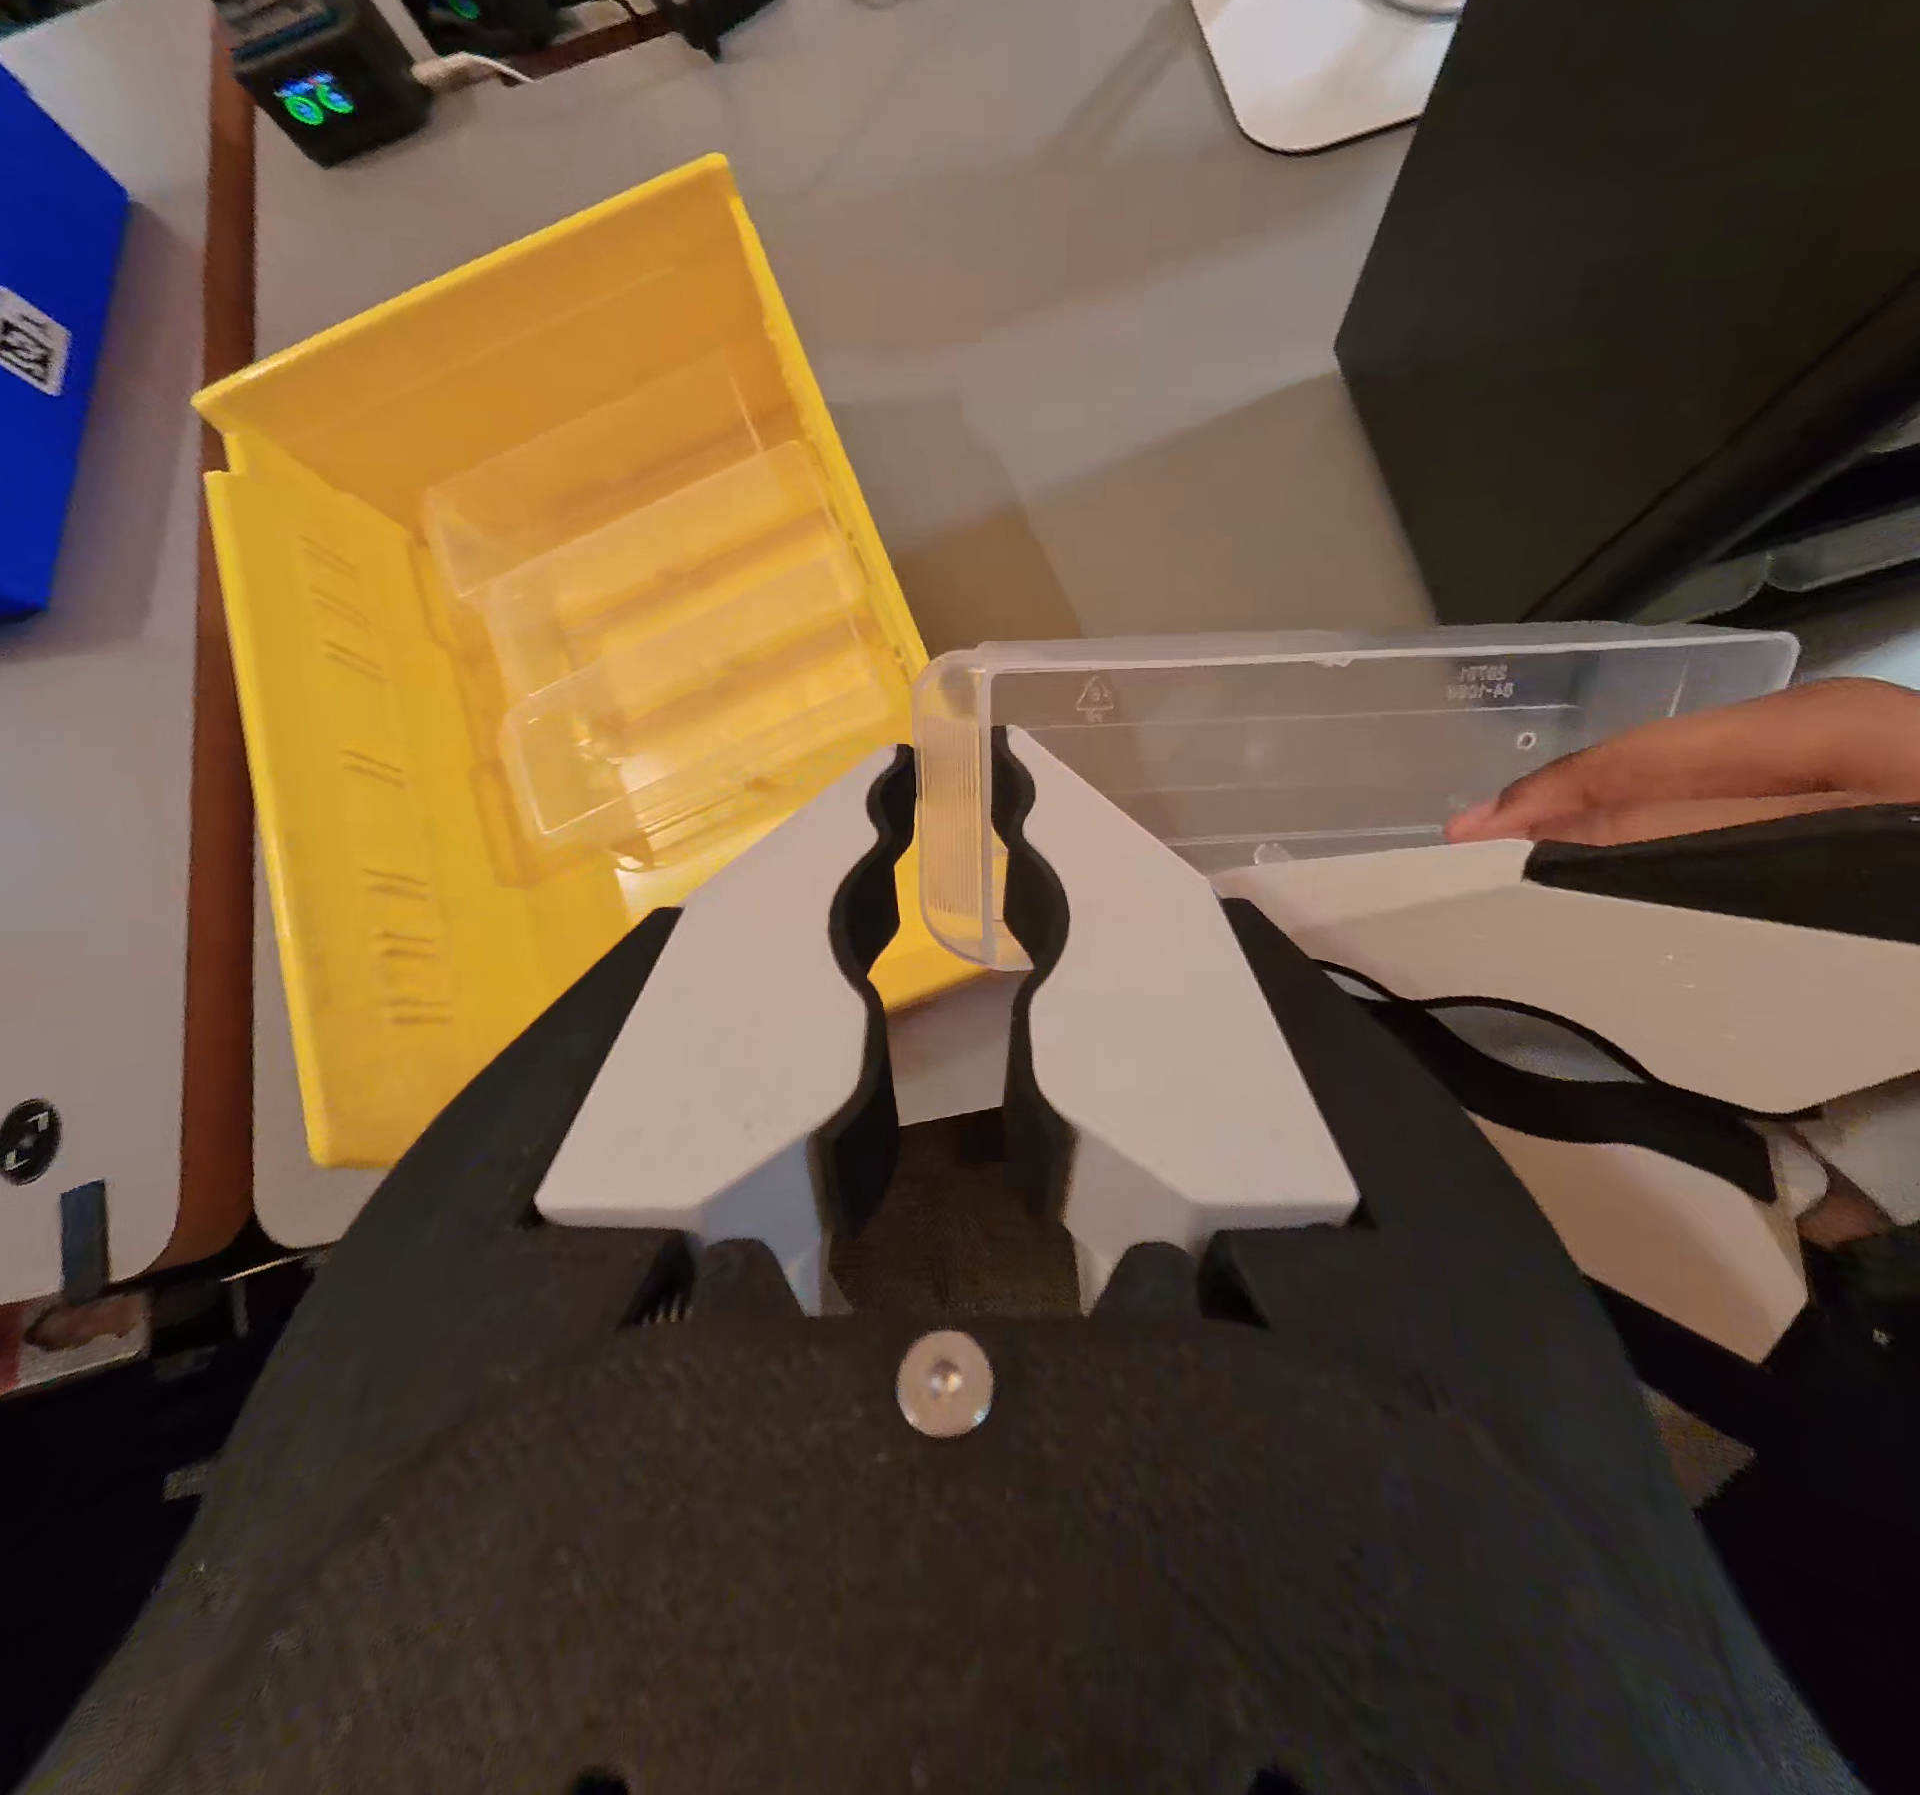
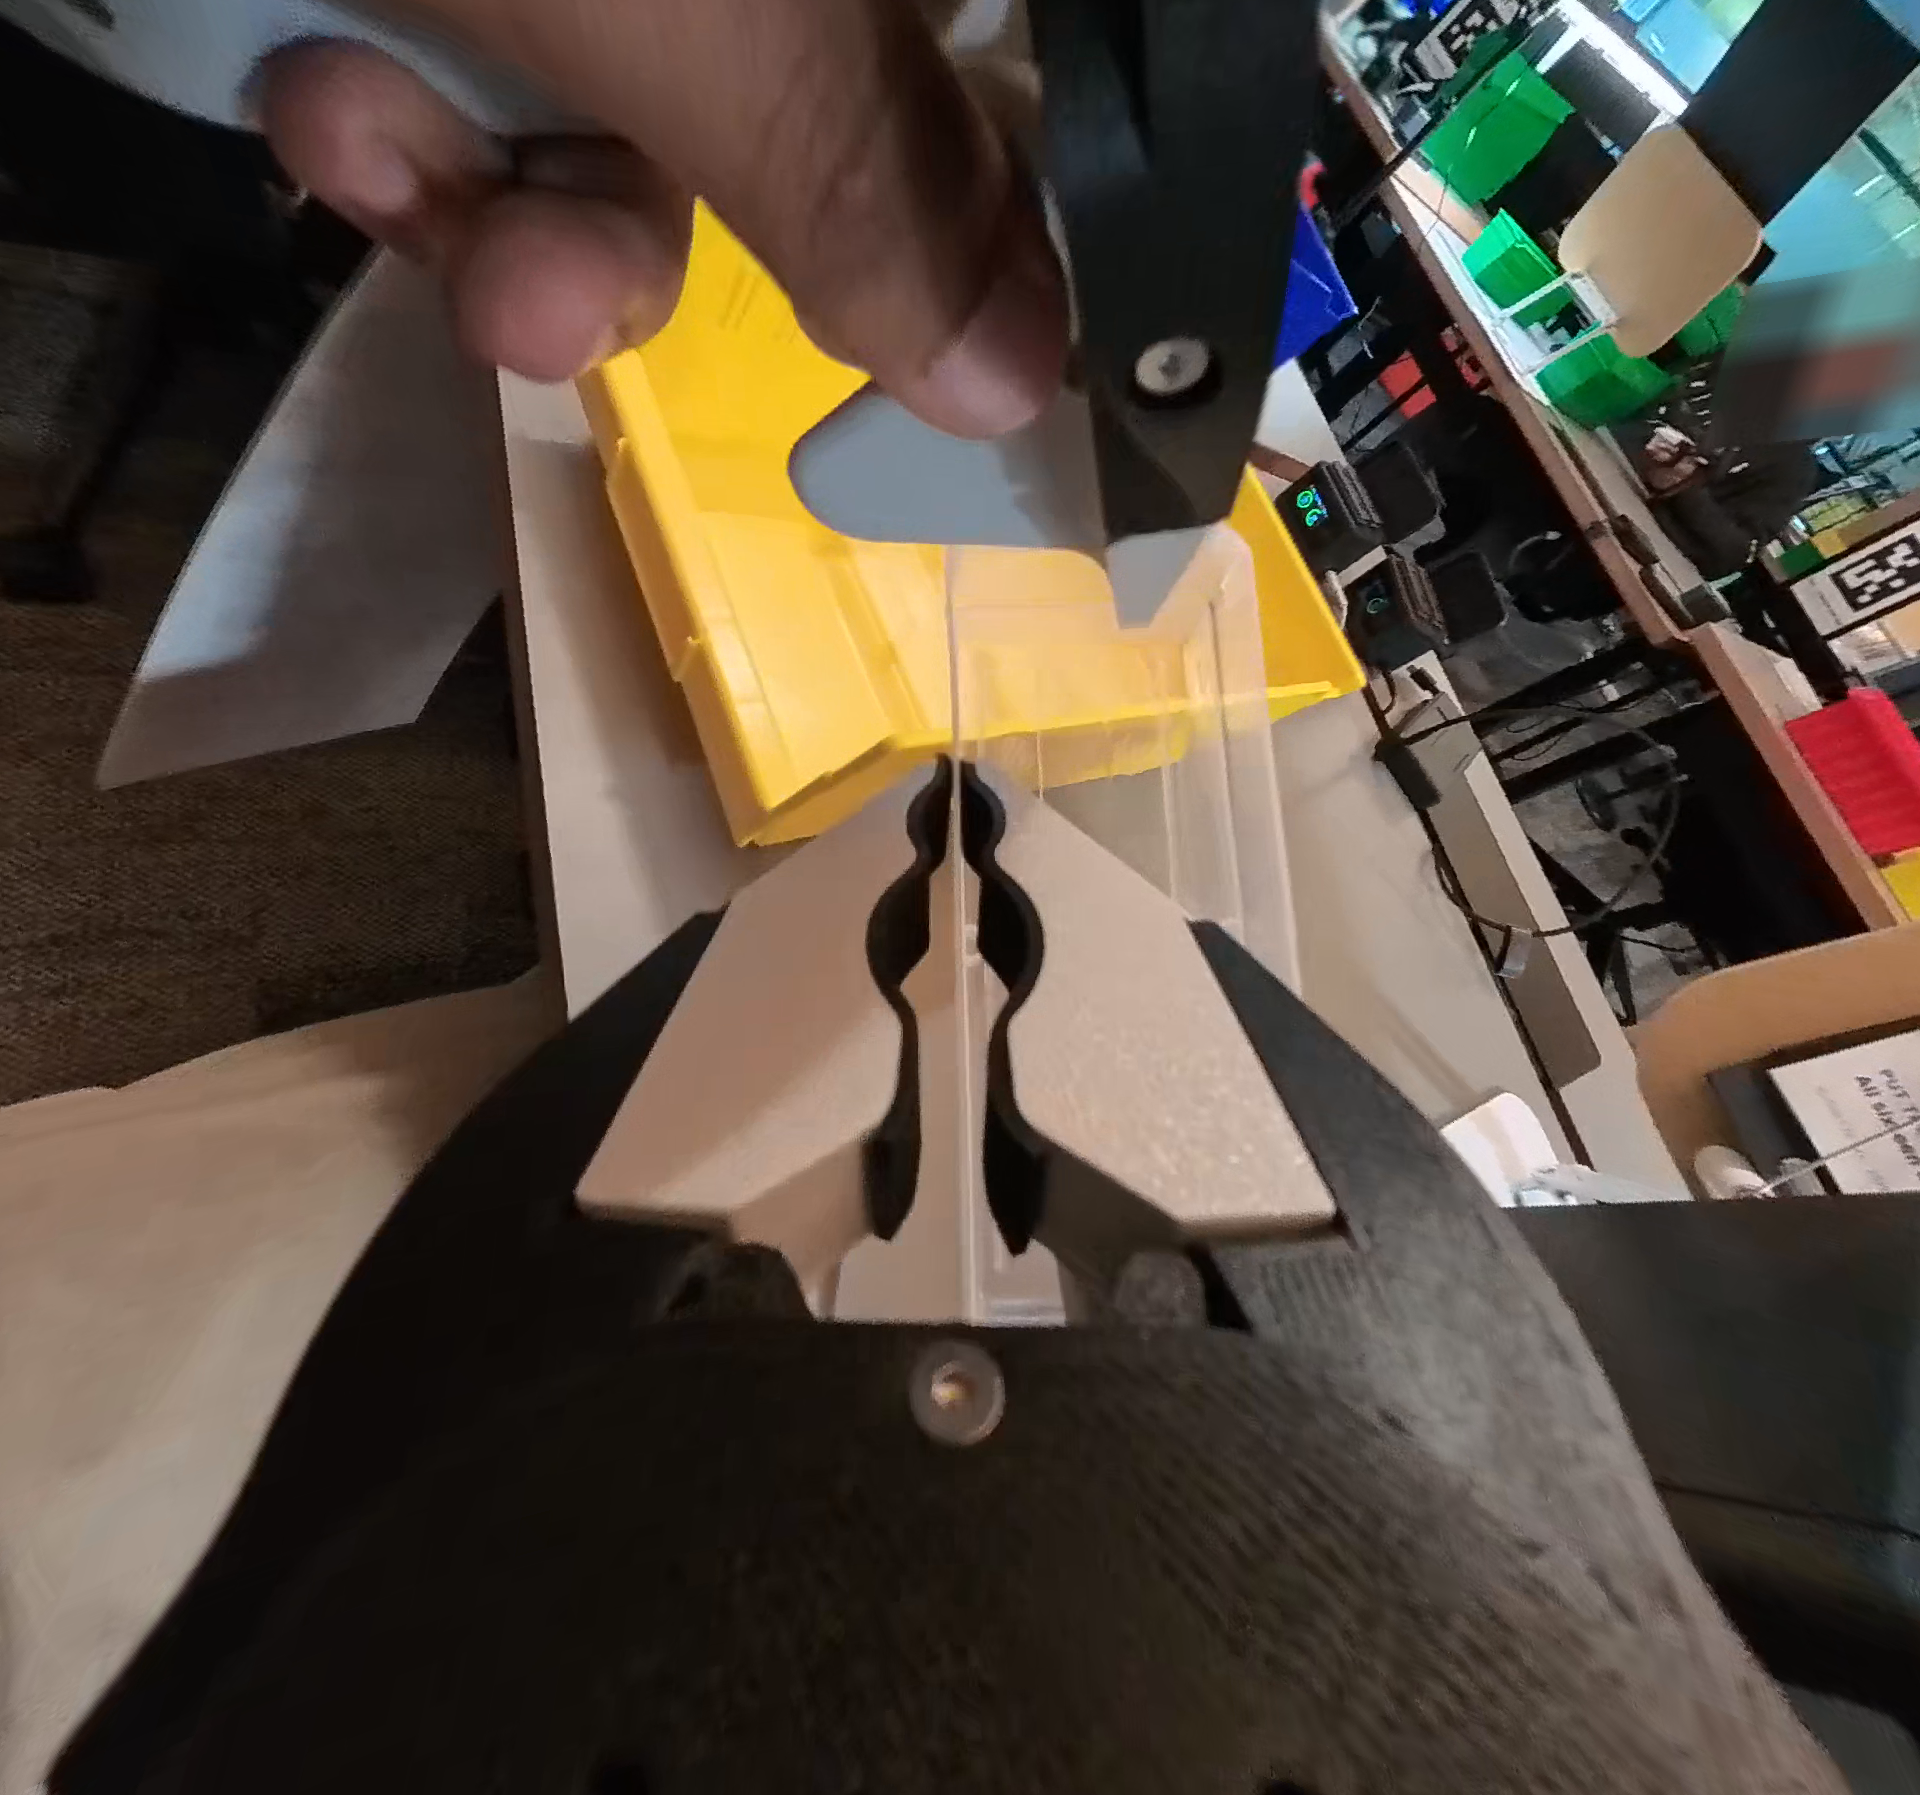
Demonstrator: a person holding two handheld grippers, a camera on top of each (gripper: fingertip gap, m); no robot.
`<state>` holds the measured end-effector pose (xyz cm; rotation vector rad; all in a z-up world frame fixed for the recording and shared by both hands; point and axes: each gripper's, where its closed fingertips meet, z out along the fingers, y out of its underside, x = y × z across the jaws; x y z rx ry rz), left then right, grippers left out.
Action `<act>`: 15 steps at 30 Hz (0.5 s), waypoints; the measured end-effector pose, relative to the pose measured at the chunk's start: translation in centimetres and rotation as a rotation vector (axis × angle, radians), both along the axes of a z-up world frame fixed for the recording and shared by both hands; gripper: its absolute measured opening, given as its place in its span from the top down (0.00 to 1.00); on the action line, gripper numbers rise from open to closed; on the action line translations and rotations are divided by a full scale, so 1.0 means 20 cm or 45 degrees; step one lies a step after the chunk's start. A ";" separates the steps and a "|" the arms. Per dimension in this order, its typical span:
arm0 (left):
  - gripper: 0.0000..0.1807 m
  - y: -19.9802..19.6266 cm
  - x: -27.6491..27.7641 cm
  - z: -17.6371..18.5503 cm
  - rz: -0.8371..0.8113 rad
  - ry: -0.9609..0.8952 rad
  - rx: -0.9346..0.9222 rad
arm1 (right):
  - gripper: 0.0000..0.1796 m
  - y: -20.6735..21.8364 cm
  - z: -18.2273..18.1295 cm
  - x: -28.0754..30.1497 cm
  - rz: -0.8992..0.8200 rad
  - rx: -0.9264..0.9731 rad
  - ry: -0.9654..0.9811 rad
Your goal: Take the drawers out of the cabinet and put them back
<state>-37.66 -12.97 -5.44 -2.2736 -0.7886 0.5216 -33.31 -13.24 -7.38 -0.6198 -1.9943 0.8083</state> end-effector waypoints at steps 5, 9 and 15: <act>0.92 0.03 0.02 -0.02 -0.057 -0.053 0.055 | 1.00 0.02 -0.01 0.03 0.032 0.004 -0.032; 0.89 0.05 0.03 0.01 -0.081 -0.055 0.110 | 1.00 0.04 0.01 0.04 0.042 -0.011 -0.026; 0.75 0.03 0.07 0.06 -0.131 -0.152 0.263 | 1.00 0.08 0.03 0.08 0.046 -0.004 -0.006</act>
